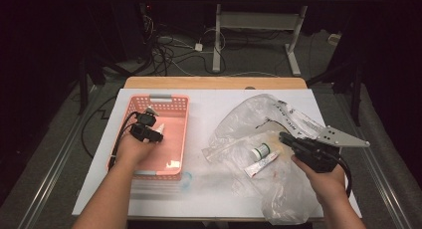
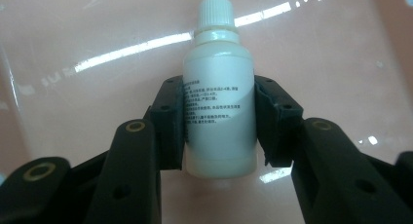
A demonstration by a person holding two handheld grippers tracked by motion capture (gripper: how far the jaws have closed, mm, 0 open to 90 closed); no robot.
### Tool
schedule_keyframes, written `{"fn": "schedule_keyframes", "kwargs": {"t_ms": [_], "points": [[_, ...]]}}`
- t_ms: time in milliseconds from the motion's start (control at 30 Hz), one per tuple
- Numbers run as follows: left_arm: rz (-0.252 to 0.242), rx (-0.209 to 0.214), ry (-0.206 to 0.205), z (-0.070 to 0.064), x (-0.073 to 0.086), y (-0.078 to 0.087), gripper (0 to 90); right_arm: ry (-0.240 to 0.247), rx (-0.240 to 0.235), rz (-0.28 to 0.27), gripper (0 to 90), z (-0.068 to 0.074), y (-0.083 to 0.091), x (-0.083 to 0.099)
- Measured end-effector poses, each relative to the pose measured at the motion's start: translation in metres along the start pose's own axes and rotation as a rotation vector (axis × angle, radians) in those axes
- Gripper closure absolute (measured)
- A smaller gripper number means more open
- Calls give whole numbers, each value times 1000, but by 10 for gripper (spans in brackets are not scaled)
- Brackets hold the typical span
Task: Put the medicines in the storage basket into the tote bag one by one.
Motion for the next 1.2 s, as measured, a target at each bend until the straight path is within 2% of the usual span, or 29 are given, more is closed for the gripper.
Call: {"fn": "schedule_keyframes", "kwargs": {"t_ms": [367, 800, 1200], "points": [[1, 9, 3, 2, 1, 3, 589, -3, 4, -3, 900, -1, 2, 0], [-85, 60, -10, 2, 0, 24, 590, -3, 7, -8, 900, -3, 3, -2], [-166, 68, -76, -15, 6, 51, 589, -1, 5, -10, 900, -2, 3, -1]]}}
Point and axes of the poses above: each handheld gripper's, and its own axes: y roughly backward along the jaws, x roughly out of its underside, z roughly to its left, the point moved 5 cm from there along -y, roughly forward along the jaws, and after that the axes turned 6 degrees about -z, right-handed, at the moved point
